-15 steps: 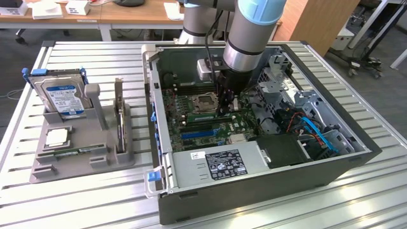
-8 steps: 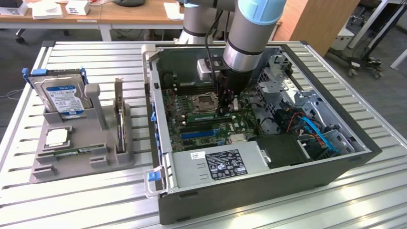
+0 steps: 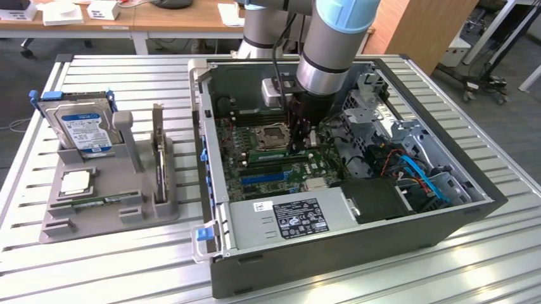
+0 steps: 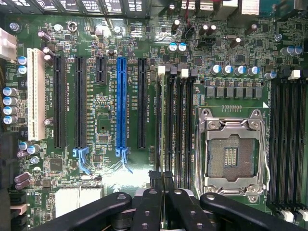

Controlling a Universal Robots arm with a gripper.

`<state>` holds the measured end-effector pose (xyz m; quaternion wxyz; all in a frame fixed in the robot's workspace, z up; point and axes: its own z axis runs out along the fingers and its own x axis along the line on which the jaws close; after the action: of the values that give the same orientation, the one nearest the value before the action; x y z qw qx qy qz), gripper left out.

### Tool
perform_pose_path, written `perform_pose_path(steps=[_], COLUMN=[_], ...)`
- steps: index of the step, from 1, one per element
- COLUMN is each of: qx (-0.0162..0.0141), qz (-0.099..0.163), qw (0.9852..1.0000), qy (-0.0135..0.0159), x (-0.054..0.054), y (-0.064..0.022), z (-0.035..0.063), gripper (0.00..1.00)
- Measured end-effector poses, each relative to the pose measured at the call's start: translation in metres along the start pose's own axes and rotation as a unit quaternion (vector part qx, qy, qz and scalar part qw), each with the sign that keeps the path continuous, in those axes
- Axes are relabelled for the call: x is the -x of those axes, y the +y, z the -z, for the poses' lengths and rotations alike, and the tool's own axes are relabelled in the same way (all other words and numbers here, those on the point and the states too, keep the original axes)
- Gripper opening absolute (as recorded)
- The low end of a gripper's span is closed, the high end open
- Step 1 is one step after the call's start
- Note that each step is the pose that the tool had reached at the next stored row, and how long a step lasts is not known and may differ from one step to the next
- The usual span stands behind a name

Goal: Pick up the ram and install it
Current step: 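Insert the ram into the slot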

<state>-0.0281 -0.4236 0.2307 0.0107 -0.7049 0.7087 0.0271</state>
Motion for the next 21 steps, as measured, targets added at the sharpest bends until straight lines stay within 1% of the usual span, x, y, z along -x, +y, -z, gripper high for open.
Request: perform_pose_path(steps=[21], qx=[0.0001], qz=[0.0], qw=[1.0], qy=[0.0002], x=[0.0004], y=[0.0001], z=[-0.0007], gripper=[0.11])
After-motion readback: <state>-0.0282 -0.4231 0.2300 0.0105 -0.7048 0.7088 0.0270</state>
